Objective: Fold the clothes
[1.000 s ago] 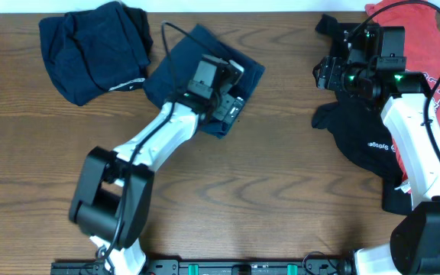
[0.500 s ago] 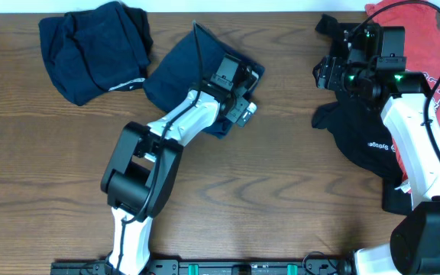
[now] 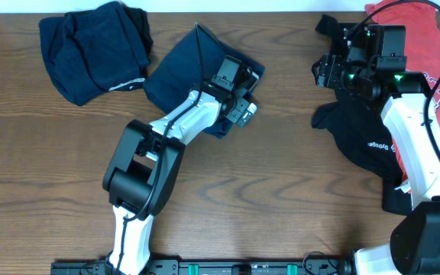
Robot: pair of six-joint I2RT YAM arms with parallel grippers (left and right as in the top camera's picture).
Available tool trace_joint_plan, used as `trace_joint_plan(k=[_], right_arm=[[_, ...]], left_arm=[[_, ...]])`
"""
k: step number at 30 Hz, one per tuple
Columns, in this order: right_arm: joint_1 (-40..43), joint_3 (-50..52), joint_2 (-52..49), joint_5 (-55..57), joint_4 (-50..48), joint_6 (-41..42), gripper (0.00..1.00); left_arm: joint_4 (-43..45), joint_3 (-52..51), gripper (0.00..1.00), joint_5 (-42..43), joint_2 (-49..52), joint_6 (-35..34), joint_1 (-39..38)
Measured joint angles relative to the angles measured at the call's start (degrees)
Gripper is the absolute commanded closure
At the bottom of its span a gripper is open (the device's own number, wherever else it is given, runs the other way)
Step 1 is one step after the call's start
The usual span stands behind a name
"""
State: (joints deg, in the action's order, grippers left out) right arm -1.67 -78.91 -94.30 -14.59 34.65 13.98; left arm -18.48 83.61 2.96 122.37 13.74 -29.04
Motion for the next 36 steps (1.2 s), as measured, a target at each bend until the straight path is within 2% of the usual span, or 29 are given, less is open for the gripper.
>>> trace_joint_plan(k=[4, 7, 9, 11, 13, 16, 17, 29, 36], right_arm=[[0.00, 0.00, 0.00, -0.02, 0.00, 0.00, 0.30], [0.00, 0.00, 0.00, -0.02, -0.02, 0.00, 0.30], [0.00, 0.00, 0.00, -0.02, -0.02, 0.00, 0.30], [0.00, 0.00, 0.00, -0.02, -0.02, 0.00, 0.30], [0.00, 0.00, 0.00, -0.02, -0.02, 0.00, 0.30], [-0.11, 0.00, 0.00, -0.02, -0.17, 0.00, 0.30], [-0.13, 0.00, 0.00, -0.02, -0.20, 0.00, 0.30], [-0.61, 0.00, 0.00, -0.02, -0.17, 0.00, 0.30], [-0.61, 0.00, 0.00, -0.02, -0.17, 0.00, 0.29]], left_arm=[[0.68, 0.59, 0.02, -0.37, 1.46, -0.39, 0.07], [1.11, 1.20, 0.11, -1.42, 2.01, -0.61, 0.00], [1.64, 1.38, 0.25, -2.93, 2.16, -0.81, -0.02], [2.01, 1.46, 0.44, -5.01, 2.32, -0.92, -0.07], [2.10, 1.51, 0.56, -7.04, 2.54, -0.96, -0.11], [1.99, 1.51, 0.87, -9.22, 2.78, -0.76, -0.11], [1.90, 1.53, 0.93, -9.66, 2.82, -0.90, -0.13], [-1.84, 1.36, 0.94, -13.99, 1.79, 0.59, -0.28], [-3.56, 0.20, 0.94, -19.58, -8.63, 13.38, -0.11]])
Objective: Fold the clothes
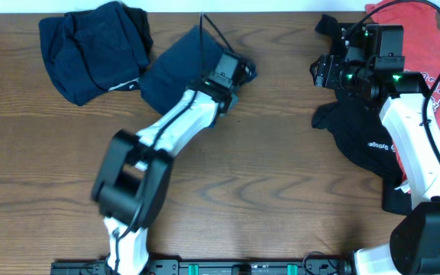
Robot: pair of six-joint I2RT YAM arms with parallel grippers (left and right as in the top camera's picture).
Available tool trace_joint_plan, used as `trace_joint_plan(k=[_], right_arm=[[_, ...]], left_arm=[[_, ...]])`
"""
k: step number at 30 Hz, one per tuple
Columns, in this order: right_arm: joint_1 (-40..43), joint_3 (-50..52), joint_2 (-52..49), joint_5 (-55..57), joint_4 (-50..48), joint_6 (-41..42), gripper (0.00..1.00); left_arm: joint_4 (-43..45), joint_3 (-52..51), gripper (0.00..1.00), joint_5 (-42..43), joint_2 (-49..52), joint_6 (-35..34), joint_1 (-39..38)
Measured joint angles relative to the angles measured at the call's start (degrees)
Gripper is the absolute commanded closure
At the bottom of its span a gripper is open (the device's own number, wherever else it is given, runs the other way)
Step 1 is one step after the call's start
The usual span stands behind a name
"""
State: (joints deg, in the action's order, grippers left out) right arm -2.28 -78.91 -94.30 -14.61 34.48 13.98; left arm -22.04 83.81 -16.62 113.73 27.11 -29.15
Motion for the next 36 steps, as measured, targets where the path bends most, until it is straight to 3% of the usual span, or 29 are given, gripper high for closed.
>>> trace_joint_plan(k=[5, 14, 21, 36], right_arm=[[0.00, 0.00, 0.00, 0.00, 0.02, 0.00, 0.29], [0.00, 0.00, 0.00, -0.37, 0.28, 0.00, 0.29], [0.00, 0.00, 0.00, -0.44, 0.44, 0.00, 0.29], [-0.31, 0.00, 0.00, -0.59, 0.48, -0.02, 0.29]], left_arm=[[0.37, 0.00, 0.94, -2.05, -9.53, 5.31, 1.16], [2.64, 0.00, 0.94, -3.02, -19.06, 7.65, 3.58], [6.82, 0.00, 0.94, -3.08, -21.84, 8.02, 6.21], [20.79, -0.04, 0.94, -3.26, -22.47, 17.35, 13.66]])
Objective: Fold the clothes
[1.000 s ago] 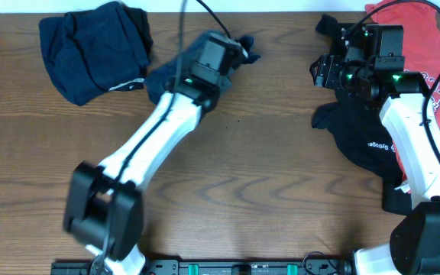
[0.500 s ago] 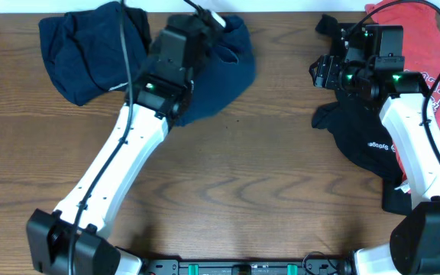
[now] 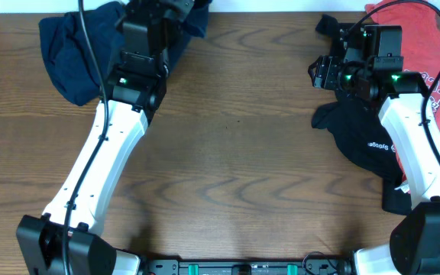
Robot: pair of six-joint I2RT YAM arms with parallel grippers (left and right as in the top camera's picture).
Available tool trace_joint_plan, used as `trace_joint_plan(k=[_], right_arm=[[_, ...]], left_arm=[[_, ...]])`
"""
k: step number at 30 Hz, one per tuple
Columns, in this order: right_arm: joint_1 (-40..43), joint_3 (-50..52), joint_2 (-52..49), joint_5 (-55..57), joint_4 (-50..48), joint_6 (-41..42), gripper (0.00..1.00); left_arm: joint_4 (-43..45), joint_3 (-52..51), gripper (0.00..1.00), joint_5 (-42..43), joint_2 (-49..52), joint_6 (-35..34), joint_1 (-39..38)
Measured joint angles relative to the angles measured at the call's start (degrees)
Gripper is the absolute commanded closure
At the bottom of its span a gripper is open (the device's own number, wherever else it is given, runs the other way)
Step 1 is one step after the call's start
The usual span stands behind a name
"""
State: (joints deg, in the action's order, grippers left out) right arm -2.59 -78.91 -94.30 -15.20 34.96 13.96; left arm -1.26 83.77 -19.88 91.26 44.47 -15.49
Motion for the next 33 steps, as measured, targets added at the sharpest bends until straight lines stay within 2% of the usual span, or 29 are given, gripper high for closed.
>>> trace_joint_plan(k=[5, 14, 26, 33], right_arm=[[0.00, 0.00, 0.00, -0.04, -0.04, 0.02, 0.30], [0.00, 0.00, 0.00, -0.04, -0.52, 0.02, 0.30], [-0.39, 0.00, 0.00, -0.07, -1.33, 0.02, 0.30], [-0.44, 0.00, 0.00, -0.07, -1.81, 0.02, 0.31]], left_arm=[[5.86, -0.02, 0.94, 0.00, -0.04, 2.14, 2.47], [-0.96, -0.17, 0.94, 0.28, -0.11, 3.37, 10.51], [0.39, -0.17, 0.94, 7.15, -0.07, 2.40, 18.56], [5.55, -0.17, 0.94, 8.96, 0.22, 2.08, 21.81]])
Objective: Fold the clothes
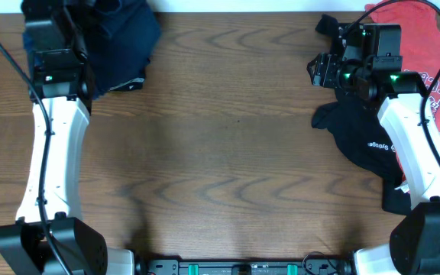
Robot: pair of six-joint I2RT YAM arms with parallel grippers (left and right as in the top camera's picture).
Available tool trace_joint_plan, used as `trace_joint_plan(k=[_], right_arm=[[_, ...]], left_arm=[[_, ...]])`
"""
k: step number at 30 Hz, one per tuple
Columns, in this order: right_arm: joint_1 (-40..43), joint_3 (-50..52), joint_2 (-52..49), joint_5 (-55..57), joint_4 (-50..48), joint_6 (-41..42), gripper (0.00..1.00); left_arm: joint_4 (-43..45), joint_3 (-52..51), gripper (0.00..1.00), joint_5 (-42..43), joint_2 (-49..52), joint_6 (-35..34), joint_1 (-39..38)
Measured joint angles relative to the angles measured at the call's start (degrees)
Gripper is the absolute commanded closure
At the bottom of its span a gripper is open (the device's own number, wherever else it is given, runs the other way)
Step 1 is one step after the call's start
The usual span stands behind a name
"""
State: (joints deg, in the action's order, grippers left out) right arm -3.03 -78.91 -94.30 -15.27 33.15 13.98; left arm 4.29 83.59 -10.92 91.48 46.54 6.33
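A bunched pile of navy clothes (124,38) lies at the table's far left edge. My left gripper (61,15) is over the pile's left part at the top edge of the overhead view. Its fingers are hidden under the wrist, so its state does not show. A black garment (357,134) lies crumpled at the right. My right gripper (317,72) hovers at its upper left edge with its jaws apart and nothing between them. A red garment (426,38) lies in the far right corner.
The wooden table (228,153) is bare wood across its middle and front. The left arm runs up the left side and the right arm up the right side over the black garment. A cable loops above the red garment.
My left arm has swung further left, from the top centre-left to the far left corner. The navy cloth it carried now lies with the navy pile. The right arm has not moved.
My left gripper was on a folded navy garment near the table's middle. Then it had shifted that garment toward the back left, and later it was at the far edge beside the navy pile. Now the middle is bare and all navy cloth is together.
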Motion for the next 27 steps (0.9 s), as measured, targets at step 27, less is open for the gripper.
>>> trace_joint_plan(k=[27], right_arm=[[-0.39, 0.00, -1.51, -0.02, -0.81, 0.00, 0.33]], left_arm=[[15.41, 0.00, 0.94, 3.23, 18.21, -0.28, 2.80]])
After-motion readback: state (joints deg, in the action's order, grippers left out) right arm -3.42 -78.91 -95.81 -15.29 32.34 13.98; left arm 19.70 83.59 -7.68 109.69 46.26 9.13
